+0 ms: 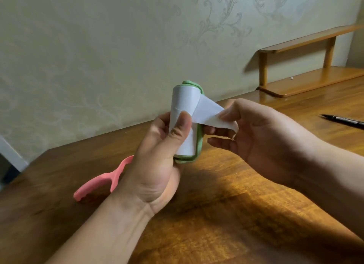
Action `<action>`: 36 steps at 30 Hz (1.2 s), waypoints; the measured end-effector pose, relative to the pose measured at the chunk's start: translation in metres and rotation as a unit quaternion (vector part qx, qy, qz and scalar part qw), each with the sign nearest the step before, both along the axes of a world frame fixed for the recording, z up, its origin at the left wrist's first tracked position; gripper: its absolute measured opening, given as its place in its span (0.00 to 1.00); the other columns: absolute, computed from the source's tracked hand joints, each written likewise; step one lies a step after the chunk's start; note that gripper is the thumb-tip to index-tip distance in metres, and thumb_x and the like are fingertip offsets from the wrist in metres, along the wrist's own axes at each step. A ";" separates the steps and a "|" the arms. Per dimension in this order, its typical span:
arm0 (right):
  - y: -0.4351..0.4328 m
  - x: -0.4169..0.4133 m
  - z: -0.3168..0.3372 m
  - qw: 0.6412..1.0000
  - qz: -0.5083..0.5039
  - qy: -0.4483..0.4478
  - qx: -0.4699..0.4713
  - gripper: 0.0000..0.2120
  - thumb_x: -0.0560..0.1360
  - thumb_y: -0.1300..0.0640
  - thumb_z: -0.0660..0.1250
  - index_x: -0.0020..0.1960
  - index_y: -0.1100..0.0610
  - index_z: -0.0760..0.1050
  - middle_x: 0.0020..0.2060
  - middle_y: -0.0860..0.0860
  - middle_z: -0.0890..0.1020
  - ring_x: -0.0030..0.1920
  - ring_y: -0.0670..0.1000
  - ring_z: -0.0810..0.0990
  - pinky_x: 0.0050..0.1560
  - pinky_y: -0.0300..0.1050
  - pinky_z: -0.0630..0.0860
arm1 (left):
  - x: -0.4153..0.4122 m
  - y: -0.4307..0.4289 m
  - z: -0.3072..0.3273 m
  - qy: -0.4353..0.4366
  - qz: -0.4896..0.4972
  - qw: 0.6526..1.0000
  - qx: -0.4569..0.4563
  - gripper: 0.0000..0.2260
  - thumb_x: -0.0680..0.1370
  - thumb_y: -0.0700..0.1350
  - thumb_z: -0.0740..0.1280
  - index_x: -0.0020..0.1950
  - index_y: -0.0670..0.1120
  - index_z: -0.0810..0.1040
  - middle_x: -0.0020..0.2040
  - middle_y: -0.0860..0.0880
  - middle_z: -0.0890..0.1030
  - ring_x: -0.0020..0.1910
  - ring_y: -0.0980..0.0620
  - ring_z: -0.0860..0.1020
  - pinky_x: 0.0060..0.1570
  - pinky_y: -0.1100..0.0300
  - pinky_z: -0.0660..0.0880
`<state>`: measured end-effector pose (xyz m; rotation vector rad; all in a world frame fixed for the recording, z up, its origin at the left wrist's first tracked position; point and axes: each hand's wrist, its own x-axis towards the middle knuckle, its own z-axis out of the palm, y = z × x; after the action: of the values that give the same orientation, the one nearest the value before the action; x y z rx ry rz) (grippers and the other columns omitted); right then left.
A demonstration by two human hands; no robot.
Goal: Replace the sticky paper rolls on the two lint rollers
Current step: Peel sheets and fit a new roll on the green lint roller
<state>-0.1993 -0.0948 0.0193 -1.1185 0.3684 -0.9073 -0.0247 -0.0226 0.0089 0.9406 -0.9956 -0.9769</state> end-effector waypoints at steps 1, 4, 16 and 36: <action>0.000 0.000 0.000 1.000 0.002 0.003 -0.009 0.08 0.72 0.59 0.69 0.35 0.53 0.83 0.46 0.55 0.85 0.48 0.53 0.85 0.56 0.50 0.82 | 0.000 0.000 -0.001 0.003 0.000 1.000 -0.002 0.34 0.77 0.54 0.74 0.80 0.40 0.75 0.75 0.35 0.81 0.66 0.42 0.80 0.70 0.46 0.74; -0.002 0.000 0.000 0.999 -0.001 0.015 -0.042 0.10 0.70 0.57 0.68 0.32 0.52 0.84 0.47 0.54 0.85 0.51 0.52 0.85 0.58 0.49 0.83 | 0.004 -0.001 -0.005 0.013 -0.002 1.000 0.001 0.28 0.82 0.54 0.69 0.79 0.41 0.77 0.78 0.33 0.76 0.70 0.40 0.78 0.79 0.40 0.68; 0.005 0.001 0.001 0.983 -0.032 0.064 -0.166 0.09 0.73 0.59 0.69 0.35 0.55 0.73 0.42 0.58 0.73 0.48 0.55 0.70 0.55 0.58 0.67 | 0.002 -0.002 -0.010 -0.034 0.055 0.998 0.011 0.28 0.81 0.62 0.72 0.72 0.42 0.81 0.63 0.39 0.87 0.55 0.45 0.87 0.47 0.56 0.84; 0.000 0.005 -0.008 0.992 -0.014 0.074 -0.103 0.12 0.70 0.57 0.68 0.28 0.51 0.75 0.39 0.50 0.82 0.54 0.56 0.79 0.57 0.49 0.76 | 0.003 -0.006 -0.013 0.024 0.158 0.987 -0.034 0.22 0.86 0.59 0.66 0.73 0.45 0.82 0.54 0.45 0.89 0.53 0.48 0.87 0.55 0.50 0.81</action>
<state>-0.1942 -0.0945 0.0115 -1.3786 0.4193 -0.9053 -0.0220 -0.0288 -0.0043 0.9790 -0.8039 -0.6915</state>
